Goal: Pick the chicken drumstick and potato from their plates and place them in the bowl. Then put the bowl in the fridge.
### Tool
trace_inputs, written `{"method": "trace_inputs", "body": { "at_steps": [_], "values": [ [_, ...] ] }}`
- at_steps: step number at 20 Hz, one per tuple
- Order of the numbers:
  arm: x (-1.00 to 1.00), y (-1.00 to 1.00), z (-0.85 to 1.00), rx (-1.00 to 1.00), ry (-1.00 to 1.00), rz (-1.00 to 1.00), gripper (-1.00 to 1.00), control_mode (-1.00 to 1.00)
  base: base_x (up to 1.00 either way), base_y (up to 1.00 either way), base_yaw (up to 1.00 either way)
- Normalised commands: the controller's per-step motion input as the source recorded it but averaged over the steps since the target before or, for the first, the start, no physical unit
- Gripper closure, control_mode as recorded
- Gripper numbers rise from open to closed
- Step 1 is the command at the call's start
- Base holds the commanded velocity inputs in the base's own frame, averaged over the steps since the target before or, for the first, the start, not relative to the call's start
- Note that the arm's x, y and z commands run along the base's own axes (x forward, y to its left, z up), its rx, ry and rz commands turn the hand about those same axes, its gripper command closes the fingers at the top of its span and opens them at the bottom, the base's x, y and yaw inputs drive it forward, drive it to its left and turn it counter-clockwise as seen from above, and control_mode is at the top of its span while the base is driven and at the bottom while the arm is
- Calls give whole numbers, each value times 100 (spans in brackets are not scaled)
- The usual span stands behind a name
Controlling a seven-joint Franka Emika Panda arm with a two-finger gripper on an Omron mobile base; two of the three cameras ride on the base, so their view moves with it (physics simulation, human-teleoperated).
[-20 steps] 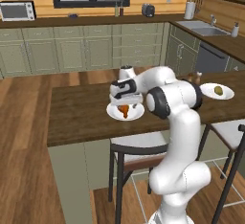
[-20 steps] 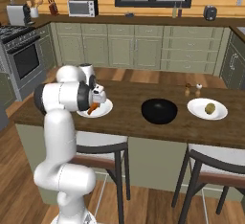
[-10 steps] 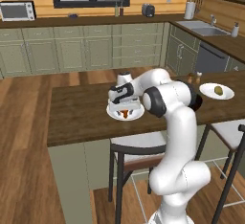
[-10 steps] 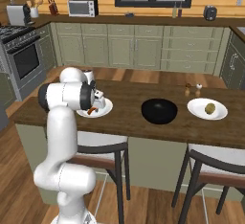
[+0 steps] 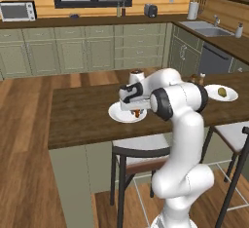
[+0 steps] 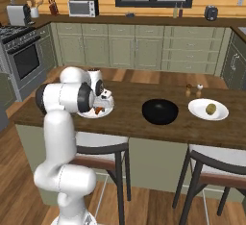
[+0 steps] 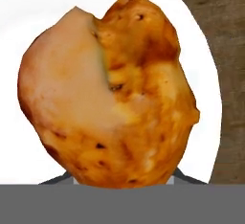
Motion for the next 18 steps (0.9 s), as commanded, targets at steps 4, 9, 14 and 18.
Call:
{"method": "trace_inputs", "body": {
  "at_steps": [4, 9, 14, 18],
  "values": [
    [-100, -93, 59, 0, -36, -1, 100, -100, 0, 0, 0],
    [-74, -74, 89, -3, -41, -9, 100, -100, 0, 0, 0],
    [-11, -88, 100, 0, -6, -25, 100, -100, 0, 0, 0],
    [3, -97, 89, 0, 3, -31, 100, -100, 0, 0, 0]
  ]
}}
